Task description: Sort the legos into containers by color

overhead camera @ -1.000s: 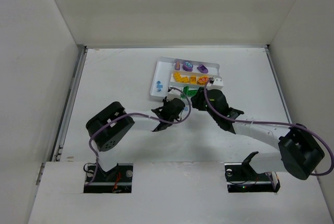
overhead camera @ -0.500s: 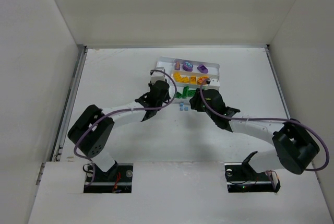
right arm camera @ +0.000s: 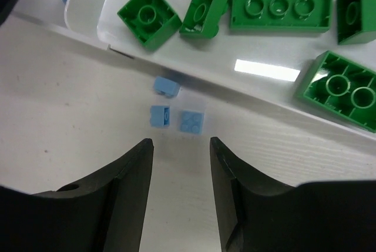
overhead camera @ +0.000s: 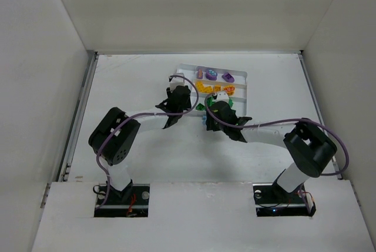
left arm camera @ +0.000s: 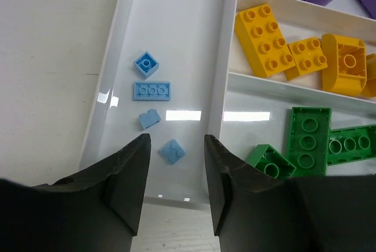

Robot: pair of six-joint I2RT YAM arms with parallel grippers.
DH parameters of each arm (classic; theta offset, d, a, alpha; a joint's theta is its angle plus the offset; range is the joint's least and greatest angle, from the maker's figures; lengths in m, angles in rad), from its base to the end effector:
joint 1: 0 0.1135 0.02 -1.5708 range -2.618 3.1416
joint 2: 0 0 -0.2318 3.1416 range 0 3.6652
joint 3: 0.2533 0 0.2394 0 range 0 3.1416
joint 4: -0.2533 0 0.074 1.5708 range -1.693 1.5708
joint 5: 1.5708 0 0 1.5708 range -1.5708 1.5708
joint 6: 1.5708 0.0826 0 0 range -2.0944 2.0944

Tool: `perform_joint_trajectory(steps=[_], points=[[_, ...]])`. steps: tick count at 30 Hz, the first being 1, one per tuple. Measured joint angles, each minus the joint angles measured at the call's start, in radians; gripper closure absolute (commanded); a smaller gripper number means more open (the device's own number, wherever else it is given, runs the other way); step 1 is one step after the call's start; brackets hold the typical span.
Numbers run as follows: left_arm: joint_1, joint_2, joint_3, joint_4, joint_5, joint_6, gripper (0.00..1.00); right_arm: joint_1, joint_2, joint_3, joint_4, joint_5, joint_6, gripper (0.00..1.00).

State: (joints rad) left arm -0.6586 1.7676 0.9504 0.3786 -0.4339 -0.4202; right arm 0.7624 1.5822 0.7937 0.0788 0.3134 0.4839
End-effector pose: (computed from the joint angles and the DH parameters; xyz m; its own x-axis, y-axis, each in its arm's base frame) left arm 0.3396 -0.2189 0.1496 -0.4104 -0.1505 -0.8994 0.0952 0.9738 -0.2063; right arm 0.2666 0.2194 0.1238 -0.6441 -0.0032 -0.7649 -0.2126 0.9613 0.1751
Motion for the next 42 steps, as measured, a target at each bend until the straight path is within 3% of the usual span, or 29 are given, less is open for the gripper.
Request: perform_joint_trajectory(steps=[5, 13, 24, 33, 39, 42], points=[[-0.006, -0.055, -0.053, 0.014, 0.0, 0.0, 0.6, 0.011, 0.042, 0.017, -0.027, 0.0, -0.014, 0.54], [-0.075, -0.278, -0.268, 0.058, -0.002, -0.035, 0.6, 0.011, 0.093, 0.033, -0.026, 0.003, -0.016, 0.59], [-0.055, -0.546, -0.496, 0.107, -0.015, -0.113, 0.58, 0.01, 0.13, 0.059, -0.019, 0.074, -0.017, 0.78], [-0.041, -0.567, -0.55, 0.159, -0.019, -0.14, 0.58, 0.054, 0.03, 0.098, -0.051, 0.1, -0.016, 0.78], [-0.048, -0.587, -0.56, 0.171, -0.018, -0.148, 0.57, 0.062, 0.124, 0.331, -0.047, 0.058, -0.017, 0.76], [-0.049, -0.619, -0.574, 0.173, -0.018, -0.15, 0.57, 0.052, 0.218, 0.449, -0.04, 0.024, -0.016, 0.69]])
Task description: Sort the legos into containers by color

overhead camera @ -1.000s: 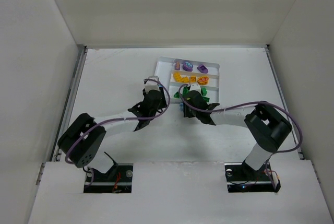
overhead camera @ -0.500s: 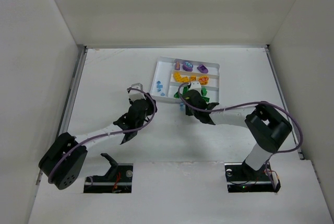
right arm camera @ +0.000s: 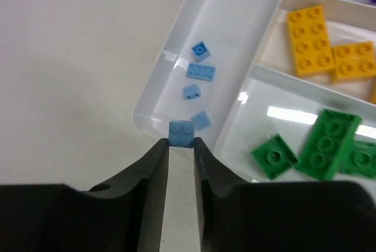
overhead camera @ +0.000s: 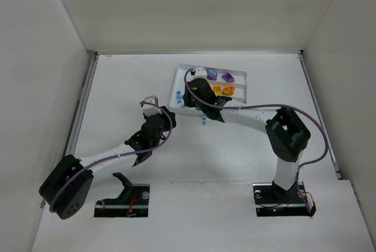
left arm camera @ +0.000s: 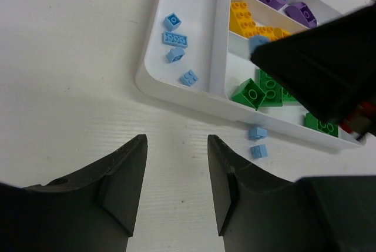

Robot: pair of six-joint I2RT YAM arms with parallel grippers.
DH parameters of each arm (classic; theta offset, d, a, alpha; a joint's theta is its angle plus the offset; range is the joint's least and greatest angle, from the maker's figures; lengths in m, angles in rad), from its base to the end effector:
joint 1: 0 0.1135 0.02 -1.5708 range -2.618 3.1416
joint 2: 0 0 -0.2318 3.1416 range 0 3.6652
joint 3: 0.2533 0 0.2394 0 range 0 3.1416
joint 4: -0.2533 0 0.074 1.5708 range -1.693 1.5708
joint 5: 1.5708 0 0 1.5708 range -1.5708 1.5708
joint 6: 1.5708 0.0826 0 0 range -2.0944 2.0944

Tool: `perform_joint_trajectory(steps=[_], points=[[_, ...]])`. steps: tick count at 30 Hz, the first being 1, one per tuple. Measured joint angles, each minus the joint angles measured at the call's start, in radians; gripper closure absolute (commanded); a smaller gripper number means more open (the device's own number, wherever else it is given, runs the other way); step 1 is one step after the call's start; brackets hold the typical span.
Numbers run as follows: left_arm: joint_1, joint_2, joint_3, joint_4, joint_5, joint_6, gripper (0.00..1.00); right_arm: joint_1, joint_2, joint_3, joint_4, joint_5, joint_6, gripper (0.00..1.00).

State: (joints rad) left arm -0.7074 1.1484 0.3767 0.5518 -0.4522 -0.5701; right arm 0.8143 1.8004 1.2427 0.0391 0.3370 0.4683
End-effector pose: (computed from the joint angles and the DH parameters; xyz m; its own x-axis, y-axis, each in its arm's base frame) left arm 0.2345 -0.1530 0.1740 -0.2801 -0.3992 -0.8730 0.1298 0.8853 -0.4465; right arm 0.3172 0.2962 0.1921 -0.5244 0.0650 -0.8490 -0.2830 0.9271 0.2458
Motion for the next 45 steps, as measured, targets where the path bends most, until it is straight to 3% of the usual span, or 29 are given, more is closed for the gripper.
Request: perform_joint_trajectory(steps=[3, 5, 10, 19, 25, 36, 45], points=[[-0.006, -0.016, -0.004, 0.006, -0.002, -0.001, 0.57, -0.02, 0.101, 0.099, 0.005, -0.044, 0.007, 0.49], [-0.018, -0.017, -0.004, 0.009, -0.003, -0.001, 0.58, -0.035, 0.131, 0.116, 0.005, -0.061, 0.013, 0.43], [-0.08, 0.038, 0.005, 0.017, -0.011, 0.0, 0.59, -0.069, 0.08, 0.058, 0.012, -0.074, 0.022, 0.45], [-0.296, 0.315, 0.193, 0.009, -0.07, 0.021, 0.59, -0.108, -0.33, -0.395, 0.089, -0.025, 0.042, 0.48], [-0.352, 0.472, 0.342, -0.043, -0.116, 0.045, 0.59, -0.157, -0.505, -0.584, 0.111, -0.003, 0.065, 0.48], [-0.357, 0.702, 0.528, -0.154, -0.197, 0.058, 0.66, -0.187, -0.552, -0.654, 0.176, -0.02, 0.109, 0.49], [-0.319, 0.778, 0.584, -0.162, -0.226, 0.068, 0.82, -0.192, -0.55, -0.657, 0.197, -0.031, 0.128, 0.49]])
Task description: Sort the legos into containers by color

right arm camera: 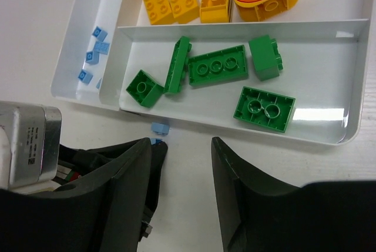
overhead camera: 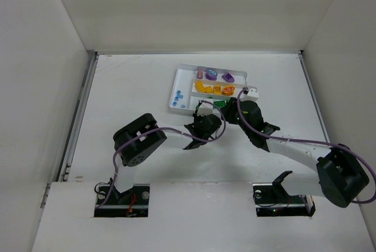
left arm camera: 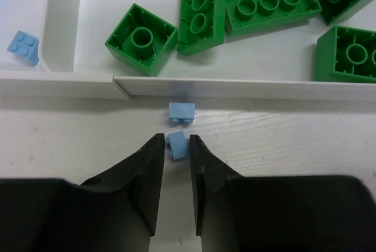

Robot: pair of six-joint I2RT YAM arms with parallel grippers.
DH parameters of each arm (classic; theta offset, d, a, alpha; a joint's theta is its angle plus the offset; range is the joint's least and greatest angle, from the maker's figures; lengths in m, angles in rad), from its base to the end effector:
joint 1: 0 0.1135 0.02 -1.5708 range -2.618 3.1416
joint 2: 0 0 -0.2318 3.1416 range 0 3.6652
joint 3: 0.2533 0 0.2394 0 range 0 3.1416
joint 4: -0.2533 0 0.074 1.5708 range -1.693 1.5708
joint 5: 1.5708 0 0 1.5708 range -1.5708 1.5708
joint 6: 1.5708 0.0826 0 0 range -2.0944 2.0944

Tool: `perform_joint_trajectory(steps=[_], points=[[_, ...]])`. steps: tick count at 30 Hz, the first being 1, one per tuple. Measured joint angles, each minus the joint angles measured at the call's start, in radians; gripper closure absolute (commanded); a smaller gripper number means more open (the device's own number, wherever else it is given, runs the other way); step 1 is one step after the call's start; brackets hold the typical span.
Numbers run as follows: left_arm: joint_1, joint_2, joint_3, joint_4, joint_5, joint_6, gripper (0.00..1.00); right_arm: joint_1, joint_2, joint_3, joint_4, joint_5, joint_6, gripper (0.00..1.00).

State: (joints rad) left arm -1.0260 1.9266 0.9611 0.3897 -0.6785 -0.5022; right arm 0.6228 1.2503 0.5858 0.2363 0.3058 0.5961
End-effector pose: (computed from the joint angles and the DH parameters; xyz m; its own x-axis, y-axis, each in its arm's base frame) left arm 0.2506 -0.3135 0.0990 -0.4365 -0.0027 -0.8997 0.2087 0.9724 -0.1042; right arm 0.2626 0.1579 0.1744 -0.4665 0.3241 -0.8230 -0.0869 0.9092 0.4073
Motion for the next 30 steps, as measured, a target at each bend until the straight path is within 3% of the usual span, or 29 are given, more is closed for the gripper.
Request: perform_joint_trajectory(steps=[7, 12, 16, 19, 22, 25, 30], points=[[0.002, -0.014, -0.013, 0.005, 0.004, 0.016, 0.88, -0.002, 0.0, 0.0, 0.004, -0.01, 0.008, 0.5], [0.002, -0.176, -0.1, 0.002, 0.016, 0.029, 0.87, -0.002, 0.013, 0.0, 0.008, -0.015, 0.01, 0.51], [0.06, -0.32, -0.11, 0.028, 0.026, 0.043, 0.86, 0.006, 0.045, 0.0, 0.007, -0.017, 0.01, 0.52], [0.142, -0.344, -0.097, 0.057, 0.04, 0.059, 0.85, 0.014, 0.065, 0.002, 0.006, -0.02, 0.009, 0.51], [0.23, -0.293, -0.07, 0.071, 0.069, 0.068, 0.8, 0.034, 0.087, 0.011, 0.0, -0.024, 0.002, 0.51], [0.31, -0.203, -0.026, 0.068, 0.119, 0.068, 0.68, 0.066, 0.114, 0.028, -0.002, -0.025, -0.003, 0.48], [0.371, -0.15, -0.003, 0.043, 0.171, 0.062, 0.56, 0.14, 0.193, 0.081, -0.012, -0.022, -0.023, 0.46]])
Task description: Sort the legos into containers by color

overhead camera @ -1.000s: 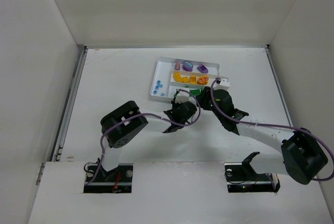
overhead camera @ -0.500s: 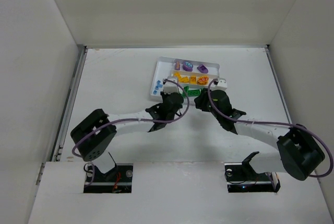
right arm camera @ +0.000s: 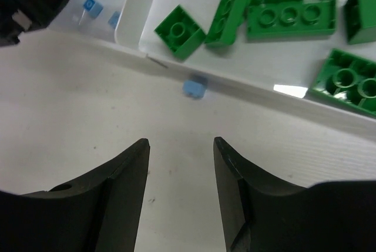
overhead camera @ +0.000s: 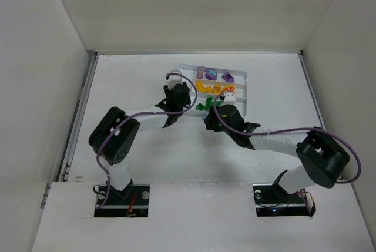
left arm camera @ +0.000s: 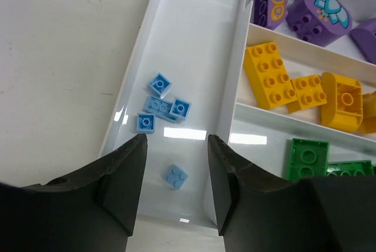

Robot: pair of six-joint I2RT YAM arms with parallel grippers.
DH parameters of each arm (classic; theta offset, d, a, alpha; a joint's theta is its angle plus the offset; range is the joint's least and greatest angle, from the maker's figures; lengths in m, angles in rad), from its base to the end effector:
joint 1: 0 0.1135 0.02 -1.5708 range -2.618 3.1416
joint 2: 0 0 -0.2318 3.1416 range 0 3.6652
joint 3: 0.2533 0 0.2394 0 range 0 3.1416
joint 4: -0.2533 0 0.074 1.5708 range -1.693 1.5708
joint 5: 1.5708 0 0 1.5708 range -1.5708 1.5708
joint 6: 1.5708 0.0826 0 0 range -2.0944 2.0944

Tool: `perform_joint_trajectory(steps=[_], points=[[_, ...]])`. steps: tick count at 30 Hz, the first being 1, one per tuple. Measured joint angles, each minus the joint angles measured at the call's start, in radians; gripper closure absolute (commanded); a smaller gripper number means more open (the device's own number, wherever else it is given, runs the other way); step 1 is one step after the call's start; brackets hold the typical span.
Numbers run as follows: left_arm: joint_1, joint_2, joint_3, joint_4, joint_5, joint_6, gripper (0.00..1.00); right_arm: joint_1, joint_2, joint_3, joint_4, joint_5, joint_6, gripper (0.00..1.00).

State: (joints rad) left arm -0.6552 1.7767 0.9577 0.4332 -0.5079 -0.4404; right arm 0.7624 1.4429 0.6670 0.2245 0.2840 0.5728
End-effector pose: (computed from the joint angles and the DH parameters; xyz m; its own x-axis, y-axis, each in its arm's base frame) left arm 0.3456 -0.2149 0.1571 -0.3446 -0.2050 -0.9161 0.0312 0.9728 -0.2294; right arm 0.2535 0.2101 0.1436 -0.5842 0.1615 -0.7954 -0.2068 0.9180 0.3383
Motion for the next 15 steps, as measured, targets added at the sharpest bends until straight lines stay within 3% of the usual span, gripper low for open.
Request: perform_joint_trajectory(steps=[4, 15], points=[[0.0, -0.071, -0.049, 0.013, 0.021, -0.01, 0.55, 0.051, 0.093, 0.045, -0.005, 0.021, 0.001, 0.46], [-0.019, -0.476, -0.462, 0.071, 0.036, -0.127, 0.53, 0.069, 0.321, 0.199, -0.069, 0.188, 0.04, 0.51]])
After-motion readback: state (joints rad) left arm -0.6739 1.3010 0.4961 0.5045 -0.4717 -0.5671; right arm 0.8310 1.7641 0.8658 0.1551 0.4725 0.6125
